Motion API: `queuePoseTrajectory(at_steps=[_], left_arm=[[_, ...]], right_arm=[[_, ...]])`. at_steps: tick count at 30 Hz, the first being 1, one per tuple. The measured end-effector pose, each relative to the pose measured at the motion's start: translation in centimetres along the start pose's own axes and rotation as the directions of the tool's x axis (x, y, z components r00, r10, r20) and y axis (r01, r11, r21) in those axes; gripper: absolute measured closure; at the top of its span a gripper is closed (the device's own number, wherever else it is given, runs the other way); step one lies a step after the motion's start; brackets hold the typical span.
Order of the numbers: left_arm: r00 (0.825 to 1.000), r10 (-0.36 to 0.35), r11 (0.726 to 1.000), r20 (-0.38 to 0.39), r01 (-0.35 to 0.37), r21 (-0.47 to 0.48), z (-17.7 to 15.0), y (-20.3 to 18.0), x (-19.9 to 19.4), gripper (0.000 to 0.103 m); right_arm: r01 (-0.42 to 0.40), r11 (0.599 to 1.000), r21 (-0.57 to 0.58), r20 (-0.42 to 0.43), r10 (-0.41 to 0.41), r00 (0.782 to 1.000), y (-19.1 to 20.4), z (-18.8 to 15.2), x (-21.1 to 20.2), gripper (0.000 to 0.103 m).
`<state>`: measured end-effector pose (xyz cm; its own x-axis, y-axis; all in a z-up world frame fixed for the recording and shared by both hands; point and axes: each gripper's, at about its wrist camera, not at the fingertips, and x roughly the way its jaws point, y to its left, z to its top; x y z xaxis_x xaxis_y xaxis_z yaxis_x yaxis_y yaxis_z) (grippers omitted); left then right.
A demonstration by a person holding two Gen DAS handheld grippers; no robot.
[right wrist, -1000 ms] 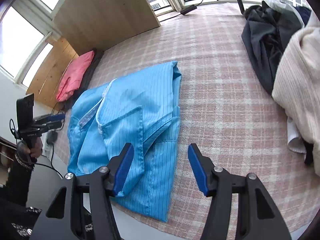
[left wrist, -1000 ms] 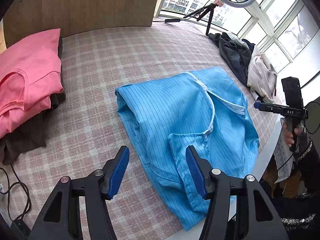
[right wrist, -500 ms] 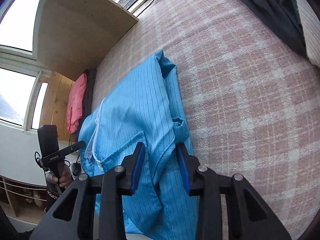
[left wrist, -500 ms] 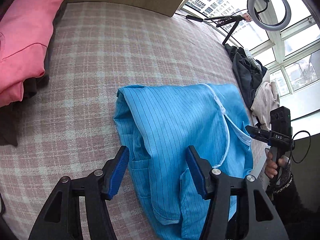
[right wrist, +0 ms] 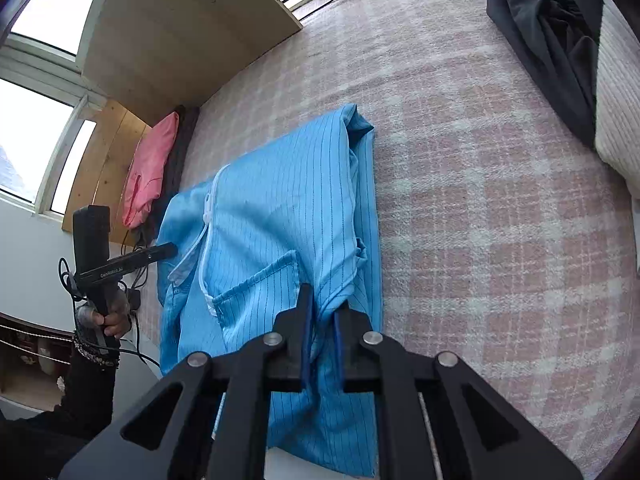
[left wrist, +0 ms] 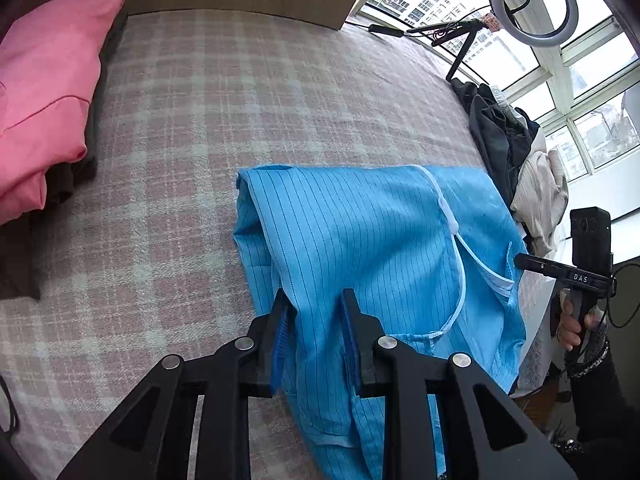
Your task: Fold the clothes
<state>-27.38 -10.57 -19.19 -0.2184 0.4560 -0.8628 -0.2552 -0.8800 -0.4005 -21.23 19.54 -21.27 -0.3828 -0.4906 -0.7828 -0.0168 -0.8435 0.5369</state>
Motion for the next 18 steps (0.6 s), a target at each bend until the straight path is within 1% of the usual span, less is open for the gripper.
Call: queuePoseTrajectory(at_steps=[1, 2, 4, 5, 7, 8, 10, 11, 13, 14, 15, 16, 17, 18], left_arm=[[1.0, 0.006, 1.0, 0.03, -0.007, 0.016, 0.4, -0.3, -1.0, 0.075], [0.998, 0.012, 0.999, 0.059, -0.014, 0.032, 0.9, -0.5, -1.9, 0.075], [0.996, 0.022, 0.997, 0.083, -0.028, 0.076, 2.2, -1.6, -2.1, 0.075], [0.996, 0.022, 0.996, 0.086, -0.029, 0.084, 2.9, -1.9, -1.7, 0.075], [0.998, 0.011, 0.998, 0.065, -0.016, 0.067, 3.9, -2.1, -0.2, 0.075], [0.999, 0.022, 0.998, 0.042, -0.024, 0.054, 4.2, -2.0, 0.8, 0.075], [0.998, 0.055, 0.997, 0.013, -0.056, 0.053, 3.8, -1.8, 1.9, 0.077], [0.998, 0.063, 0.996, 0.014, -0.064, 0.065, 3.3, -1.8, 1.8, 0.077], [0.997, 0.076, 0.994, 0.024, -0.078, 0.083, 2.0, -2.0, 0.7, 0.077], [0.996, 0.084, 0.992, 0.026, -0.086, 0.095, 1.2, -2.2, -0.2, 0.077], [0.996, 0.085, 0.989, 0.023, -0.087, 0.116, 0.4, -2.7, -0.9, 0.074], [0.996, 0.086, 0.987, 0.019, -0.088, 0.138, -0.4, -3.2, -1.6, 0.072], [0.996, 0.085, 0.984, 0.012, -0.086, 0.154, -1.2, -3.8, -2.2, 0.072], [0.997, 0.077, 0.983, 0.003, -0.077, 0.166, -2.0, -4.3, -2.6, 0.07]], right_arm=[[0.029, 0.999, -0.041, 0.038, -0.027, 0.999, 0.7, 0.4, -1.0, 0.092], [0.043, 0.996, -0.081, 0.074, -0.037, 0.997, 1.5, 0.9, -1.8, 0.092], [0.032, 0.987, -0.157, 0.135, -0.01, 0.991, 2.8, 2.1, -2.3, 0.092], [0.019, 0.985, -0.172, 0.142, 0.006, 0.99, 3.3, 3.0, -1.6, 0.092], [-0.047, 0.992, -0.12, 0.097, 0.059, 0.993, 2.8, 3.7, -0.5, 0.091], [-0.072, 0.994, -0.084, 0.05, 0.076, 0.996, 2.1, 3.5, 0.0, 0.091], [-0.043, 0.996, -0.076, -0.023, 0.041, 0.999, 1.9, 2.5, 1.4, 0.091], [-0.023, 0.996, -0.083, -0.04, 0.019, 0.999, 1.6, 1.6, 1.4, 0.091], [-0.023, 0.998, -0.057, -0.048, 0.02, 0.999, 0.6, 0.2, 0.6, 0.091], [-0.032, 0.999, -0.022, -0.051, 0.031, 0.998, -0.1, -0.5, 0.0, 0.088], [-0.041, 0.999, 0.01, -0.041, 0.042, 0.998, -0.7, -1.2, -0.7, 0.084], [-0.051, 0.998, 0.041, -0.03, 0.052, 0.998, -1.4, -1.8, -1.5, 0.076], [-0.065, 0.997, 0.046, -0.019, 0.066, 0.998, -1.5, -2.5, -2.0, 0.07], [-0.079, 0.996, 0.048, -0.009, 0.08, 0.997, -1.6, -3.2, -2.6, 0.068]])
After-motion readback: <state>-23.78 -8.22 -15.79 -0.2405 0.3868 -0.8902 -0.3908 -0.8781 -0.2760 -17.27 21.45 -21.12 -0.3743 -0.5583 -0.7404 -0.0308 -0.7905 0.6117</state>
